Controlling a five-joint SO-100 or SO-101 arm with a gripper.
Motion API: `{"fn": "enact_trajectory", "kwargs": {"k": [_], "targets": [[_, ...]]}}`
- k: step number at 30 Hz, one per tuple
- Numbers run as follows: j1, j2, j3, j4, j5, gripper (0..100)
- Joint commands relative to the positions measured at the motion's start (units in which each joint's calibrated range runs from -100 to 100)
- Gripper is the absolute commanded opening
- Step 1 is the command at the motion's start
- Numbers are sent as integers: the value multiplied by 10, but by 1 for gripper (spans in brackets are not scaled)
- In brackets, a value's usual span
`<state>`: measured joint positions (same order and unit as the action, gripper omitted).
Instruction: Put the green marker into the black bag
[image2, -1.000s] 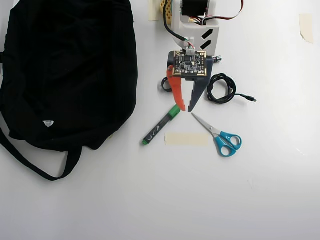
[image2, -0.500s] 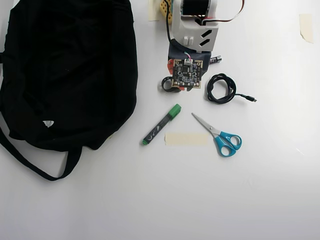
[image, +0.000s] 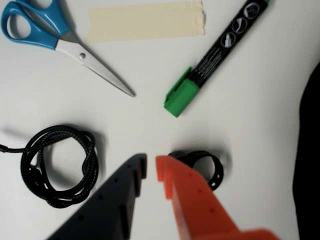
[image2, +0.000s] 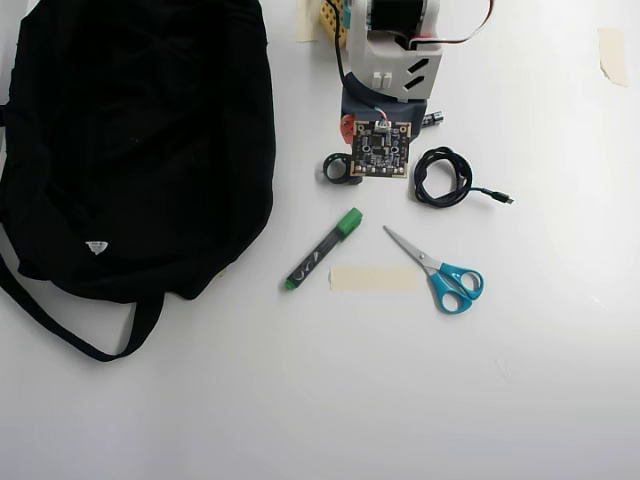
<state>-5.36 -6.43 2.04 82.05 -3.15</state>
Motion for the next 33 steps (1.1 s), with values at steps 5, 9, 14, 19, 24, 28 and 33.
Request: {"fn": "enact_trajectory", "kwargs": {"k": [5,9,14,19,24,28,33], "targets": [[2,-5,-15,3,-3,3],[1,-5,-15,3,-7,6],[-2,-4,-14,3,-15,20],[2,5,-14,3,-32,21],[0,34,-22,3,-56,22],[-1,49,-24,-1,-71,22],[-2,64,-24,-5,-94,22]]}}
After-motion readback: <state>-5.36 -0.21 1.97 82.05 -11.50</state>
